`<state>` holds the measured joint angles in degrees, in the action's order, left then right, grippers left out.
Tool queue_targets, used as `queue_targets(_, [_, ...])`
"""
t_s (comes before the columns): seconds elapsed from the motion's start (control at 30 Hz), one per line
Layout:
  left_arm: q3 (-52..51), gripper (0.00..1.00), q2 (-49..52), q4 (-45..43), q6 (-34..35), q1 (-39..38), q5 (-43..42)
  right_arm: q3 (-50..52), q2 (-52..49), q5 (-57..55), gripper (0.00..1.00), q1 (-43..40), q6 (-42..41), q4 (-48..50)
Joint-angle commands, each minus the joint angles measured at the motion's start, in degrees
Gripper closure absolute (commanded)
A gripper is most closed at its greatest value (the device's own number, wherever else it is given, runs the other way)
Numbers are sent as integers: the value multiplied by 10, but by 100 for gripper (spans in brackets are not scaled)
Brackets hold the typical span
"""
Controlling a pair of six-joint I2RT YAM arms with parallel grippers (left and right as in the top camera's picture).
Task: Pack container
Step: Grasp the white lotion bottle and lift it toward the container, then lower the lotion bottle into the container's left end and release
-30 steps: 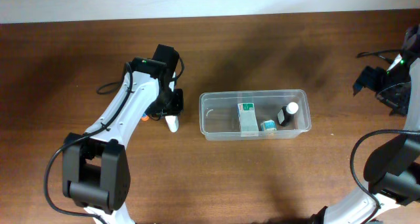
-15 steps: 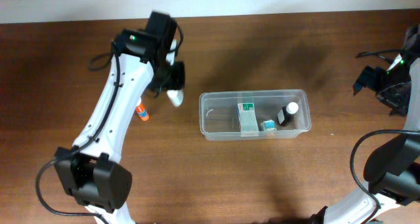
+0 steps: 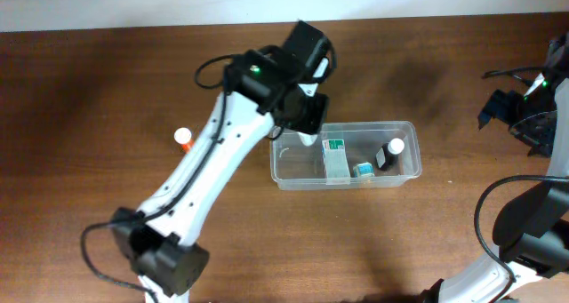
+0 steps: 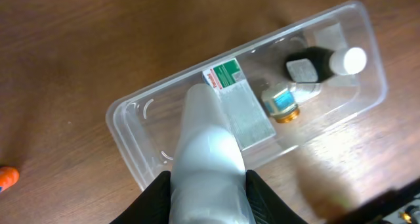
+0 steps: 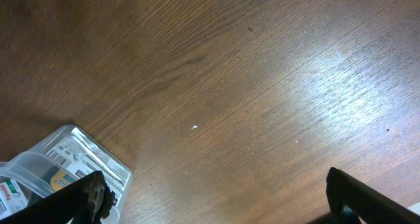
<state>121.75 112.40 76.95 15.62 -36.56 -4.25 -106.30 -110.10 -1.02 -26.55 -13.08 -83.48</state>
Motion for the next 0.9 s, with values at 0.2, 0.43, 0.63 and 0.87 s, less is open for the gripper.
queue_targets(0.2, [10, 66, 103, 2, -9, -6, 8, 0, 1, -1, 2, -1, -1, 1])
queue_targets(0.43, [10, 62, 141, 1, -9, -6, 8, 0, 1, -1, 1, -1, -1, 0])
queue_targets(0.63, [10, 62, 151, -3, -9, -6, 8, 0, 1, -1, 2, -1, -1, 1])
queue_targets(0.87, [14, 57, 151, -14, -14, -4, 8, 0, 1, -1, 2, -1, -1, 1])
